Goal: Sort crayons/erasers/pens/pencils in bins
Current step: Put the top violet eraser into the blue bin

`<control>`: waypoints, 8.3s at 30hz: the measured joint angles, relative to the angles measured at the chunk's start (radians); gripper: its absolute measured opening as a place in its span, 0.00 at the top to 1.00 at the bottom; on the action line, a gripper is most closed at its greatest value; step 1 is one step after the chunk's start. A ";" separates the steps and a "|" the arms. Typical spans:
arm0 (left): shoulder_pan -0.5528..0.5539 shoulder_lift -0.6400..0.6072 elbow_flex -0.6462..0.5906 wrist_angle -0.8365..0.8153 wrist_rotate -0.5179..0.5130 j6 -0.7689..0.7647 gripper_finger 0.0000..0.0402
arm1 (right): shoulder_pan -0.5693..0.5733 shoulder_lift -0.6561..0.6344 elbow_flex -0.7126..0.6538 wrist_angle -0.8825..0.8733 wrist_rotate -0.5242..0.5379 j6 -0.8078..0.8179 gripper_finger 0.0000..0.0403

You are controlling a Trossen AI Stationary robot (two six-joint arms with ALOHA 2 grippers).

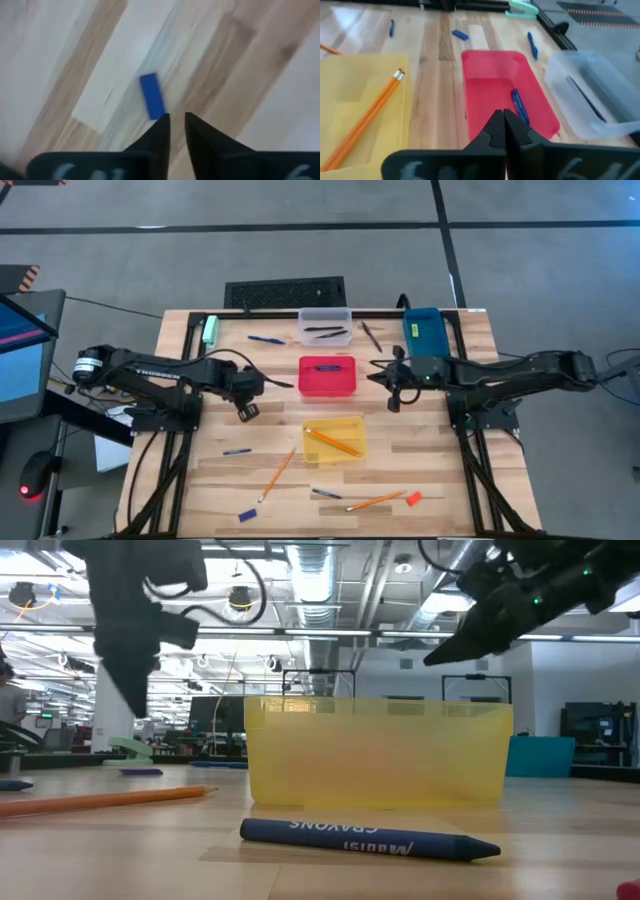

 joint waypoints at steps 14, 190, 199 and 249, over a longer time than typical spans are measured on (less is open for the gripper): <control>0.136 0.000 -0.172 0.198 0.057 0.040 0.43 | -0.001 -0.005 0.001 -0.030 0.006 -0.026 0.99; 0.139 0.085 -0.186 1.154 -0.112 0.418 0.90 | -0.813 0.445 0.405 -0.602 0.372 0.148 0.96; 0.136 0.085 -0.185 1.151 -0.112 0.418 0.92 | -0.874 0.601 0.405 -0.513 0.312 0.159 0.97; 0.136 0.085 -0.185 1.119 -0.112 0.408 0.92 | -0.935 0.697 0.505 -0.434 0.183 0.212 0.51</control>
